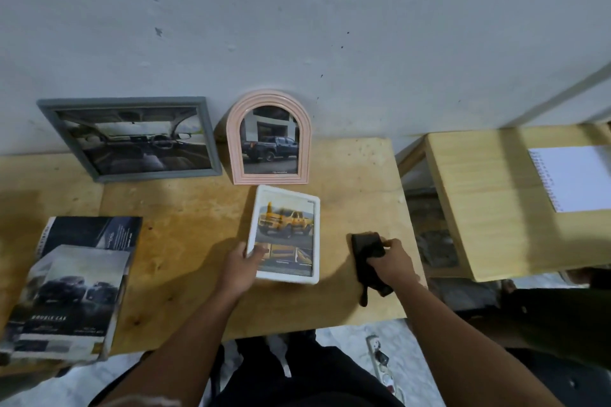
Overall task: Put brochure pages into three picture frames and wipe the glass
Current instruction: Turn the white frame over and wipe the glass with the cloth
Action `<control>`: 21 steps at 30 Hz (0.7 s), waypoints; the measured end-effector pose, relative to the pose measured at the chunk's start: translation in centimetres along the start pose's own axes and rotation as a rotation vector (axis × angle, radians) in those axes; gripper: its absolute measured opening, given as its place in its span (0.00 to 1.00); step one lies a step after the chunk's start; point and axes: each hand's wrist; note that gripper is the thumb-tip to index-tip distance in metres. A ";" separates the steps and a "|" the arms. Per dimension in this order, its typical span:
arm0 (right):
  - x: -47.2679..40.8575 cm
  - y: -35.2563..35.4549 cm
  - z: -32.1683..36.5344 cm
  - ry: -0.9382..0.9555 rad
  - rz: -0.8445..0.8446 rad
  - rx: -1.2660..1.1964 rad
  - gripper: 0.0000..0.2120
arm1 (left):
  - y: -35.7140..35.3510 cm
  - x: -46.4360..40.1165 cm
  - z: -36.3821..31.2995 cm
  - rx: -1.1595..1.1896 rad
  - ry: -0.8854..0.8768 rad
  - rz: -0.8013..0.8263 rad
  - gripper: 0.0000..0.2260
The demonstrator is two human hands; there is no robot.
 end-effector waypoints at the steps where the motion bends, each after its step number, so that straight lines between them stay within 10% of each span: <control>1: 0.8 0.0 0.3 0.021 -0.001 -0.071 0.23 | -0.2 0.3 0.3 0.034 0.007 0.000 0.19; 10: 2.5 1.1 0.6 -0.216 0.517 -1.248 0.17 | 0.0 2.3 2.6 -0.298 -0.036 -0.055 0.15; 17: 2.4 0.7 2.6 -0.123 0.773 -1.331 0.18 | 0.1 2.3 4.6 -0.669 -0.191 -0.133 0.20; 21: 2.2 -1.4 6.1 0.017 0.638 -1.065 0.19 | 0.0 0.5 6.0 -0.911 -0.459 -0.224 0.40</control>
Point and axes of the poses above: each hand's wrist, its own x-axis away from the middle knuckle, its own y-axis out of the back of the hand, z = x × y, and after that the axes turned 3 degrees about -x, right-handed
